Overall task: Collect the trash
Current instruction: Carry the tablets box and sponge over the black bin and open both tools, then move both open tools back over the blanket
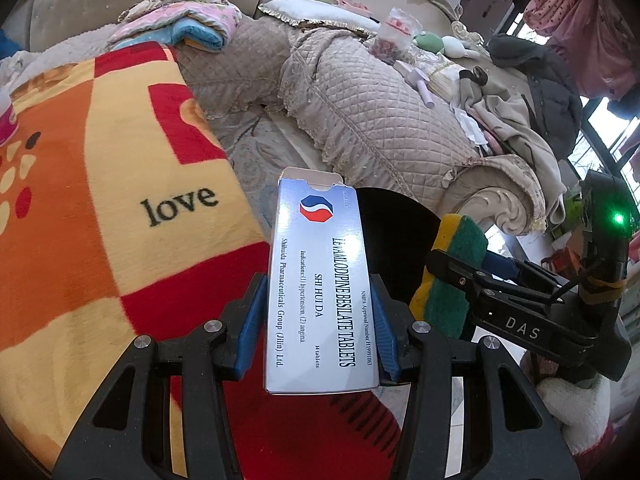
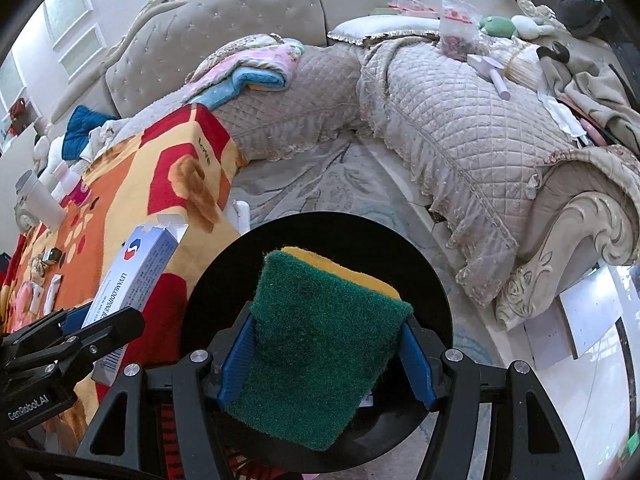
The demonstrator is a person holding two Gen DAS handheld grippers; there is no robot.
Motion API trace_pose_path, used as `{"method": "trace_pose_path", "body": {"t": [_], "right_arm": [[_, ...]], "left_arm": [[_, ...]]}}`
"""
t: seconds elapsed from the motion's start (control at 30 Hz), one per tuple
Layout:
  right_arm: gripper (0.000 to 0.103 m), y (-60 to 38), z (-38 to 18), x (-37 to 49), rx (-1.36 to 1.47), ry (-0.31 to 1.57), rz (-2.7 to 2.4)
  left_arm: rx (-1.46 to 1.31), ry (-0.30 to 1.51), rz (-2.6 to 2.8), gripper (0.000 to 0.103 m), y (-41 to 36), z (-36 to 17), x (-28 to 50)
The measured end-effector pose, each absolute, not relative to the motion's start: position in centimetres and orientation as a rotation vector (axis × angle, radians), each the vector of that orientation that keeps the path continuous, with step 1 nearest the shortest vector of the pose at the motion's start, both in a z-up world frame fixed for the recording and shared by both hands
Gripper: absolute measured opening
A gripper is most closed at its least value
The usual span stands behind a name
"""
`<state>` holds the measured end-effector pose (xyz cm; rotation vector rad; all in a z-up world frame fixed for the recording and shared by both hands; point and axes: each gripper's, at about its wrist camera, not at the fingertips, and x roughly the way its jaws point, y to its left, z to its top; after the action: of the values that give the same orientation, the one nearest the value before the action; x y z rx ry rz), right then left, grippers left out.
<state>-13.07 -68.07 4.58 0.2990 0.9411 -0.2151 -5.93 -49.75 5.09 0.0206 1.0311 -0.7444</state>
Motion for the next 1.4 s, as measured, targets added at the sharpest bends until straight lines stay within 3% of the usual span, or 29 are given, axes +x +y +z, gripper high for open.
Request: {"method": "trace_pose_path", "body": {"t": [0.47, 0.57, 0.7, 1.4], "right_arm": [[0.064, -69.0, 4.3, -12.8, 0.32, 0.929, -0.229], [0.068, -69.2, 4.5, -12.9, 0.33, 0.908, -0.237], [0.074, -69.8, 5.0, -13.2, 0.368, 0.873, -0.25], [0.074, -63.2, 6.5, -14.2, 0.275, 0.825, -0.189]], "left_arm": [[0.012, 1.033, -0.755, 0.048, -50.4, 4.5, -5.8], [-0.008, 1.022, -0.781, 0.049, -50.7, 4.5, -5.9], [-0.01, 1.013, -0.796, 0.061, -50.8, 4.6, -6.1], [0.033, 0.943, -0.664, 0.061, -44.1, 6.0, -7.4]]}}
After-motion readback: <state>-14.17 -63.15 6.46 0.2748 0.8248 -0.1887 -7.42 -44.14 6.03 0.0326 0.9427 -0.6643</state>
